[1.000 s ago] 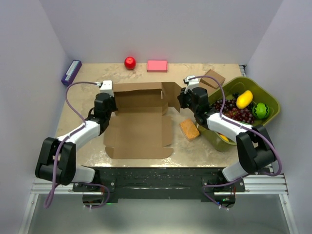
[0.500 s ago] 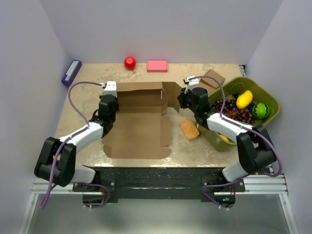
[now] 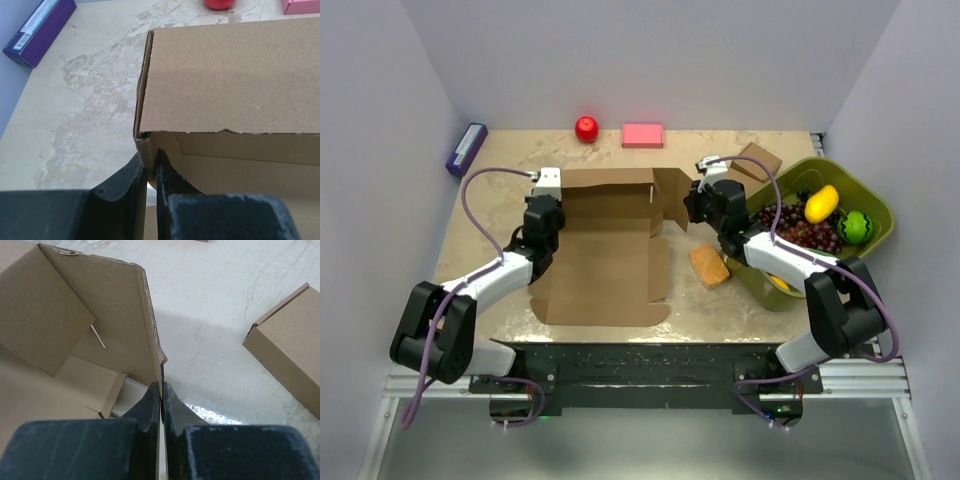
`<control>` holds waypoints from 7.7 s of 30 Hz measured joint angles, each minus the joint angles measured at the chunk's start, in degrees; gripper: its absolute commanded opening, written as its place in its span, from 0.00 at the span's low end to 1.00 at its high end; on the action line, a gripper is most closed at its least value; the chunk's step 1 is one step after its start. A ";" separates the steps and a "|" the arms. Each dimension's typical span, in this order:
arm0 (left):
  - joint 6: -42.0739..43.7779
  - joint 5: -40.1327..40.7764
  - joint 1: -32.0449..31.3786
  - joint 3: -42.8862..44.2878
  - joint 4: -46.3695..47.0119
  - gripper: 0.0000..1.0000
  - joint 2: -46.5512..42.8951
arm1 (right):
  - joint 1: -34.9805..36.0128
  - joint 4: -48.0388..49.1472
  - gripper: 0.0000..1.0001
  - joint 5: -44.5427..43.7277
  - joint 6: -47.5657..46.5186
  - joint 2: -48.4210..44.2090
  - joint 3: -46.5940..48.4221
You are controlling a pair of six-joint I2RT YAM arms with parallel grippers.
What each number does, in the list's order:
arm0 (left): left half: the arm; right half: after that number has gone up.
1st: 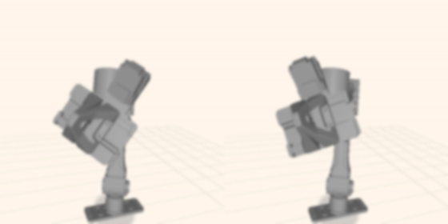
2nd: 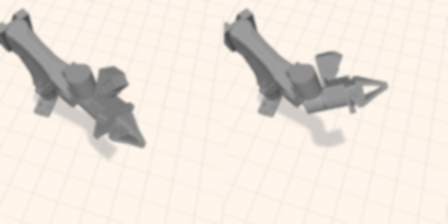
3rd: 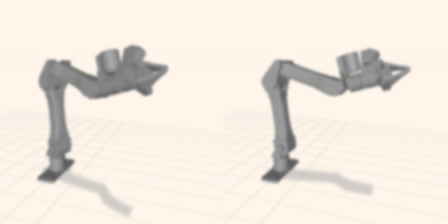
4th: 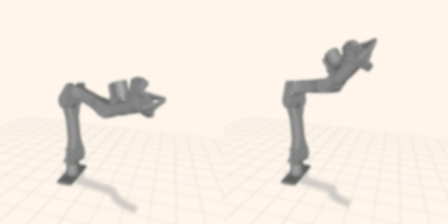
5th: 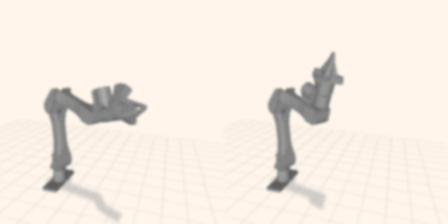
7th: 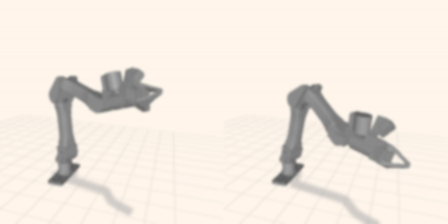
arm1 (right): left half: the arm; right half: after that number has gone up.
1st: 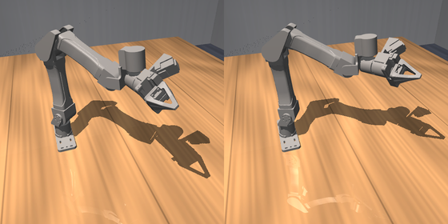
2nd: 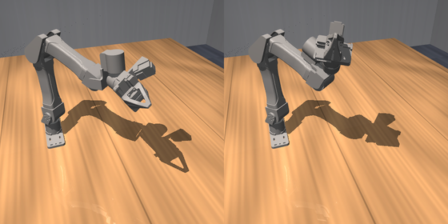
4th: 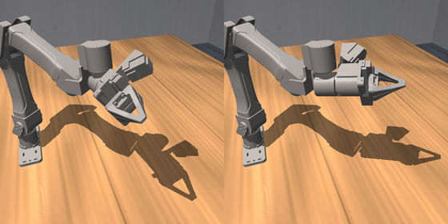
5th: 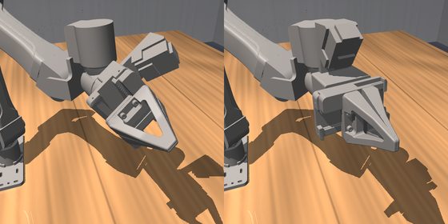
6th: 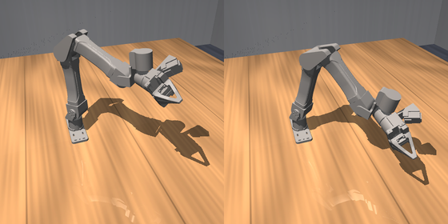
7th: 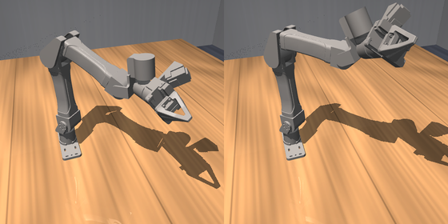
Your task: Fold the paper box
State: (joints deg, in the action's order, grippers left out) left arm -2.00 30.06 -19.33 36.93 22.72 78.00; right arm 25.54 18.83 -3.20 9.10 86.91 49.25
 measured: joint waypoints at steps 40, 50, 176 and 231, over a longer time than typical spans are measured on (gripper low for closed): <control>-17.70 -36.37 11.02 12.96 -28.41 0.95 -18.40 | -1.25 -0.92 0.99 -4.24 0.52 -9.90 -0.81; -16.90 -44.35 13.81 16.90 -28.15 0.91 -10.40 | -1.20 -3.30 0.96 -2.62 3.63 -11.98 0.52; -19.82 -51.63 27.87 10.67 -20.22 0.69 -6.23 | 6.71 14.71 0.95 10.10 56.41 14.82 7.98; -23.91 -57.59 27.89 12.35 -15.45 0.53 0.55 | 9.70 -7.08 0.17 -16.79 29.92 20.76 13.62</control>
State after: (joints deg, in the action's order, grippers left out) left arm -25.91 -27.53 8.56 49.28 7.27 78.54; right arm 35.24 11.75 -19.99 39.03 107.68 62.87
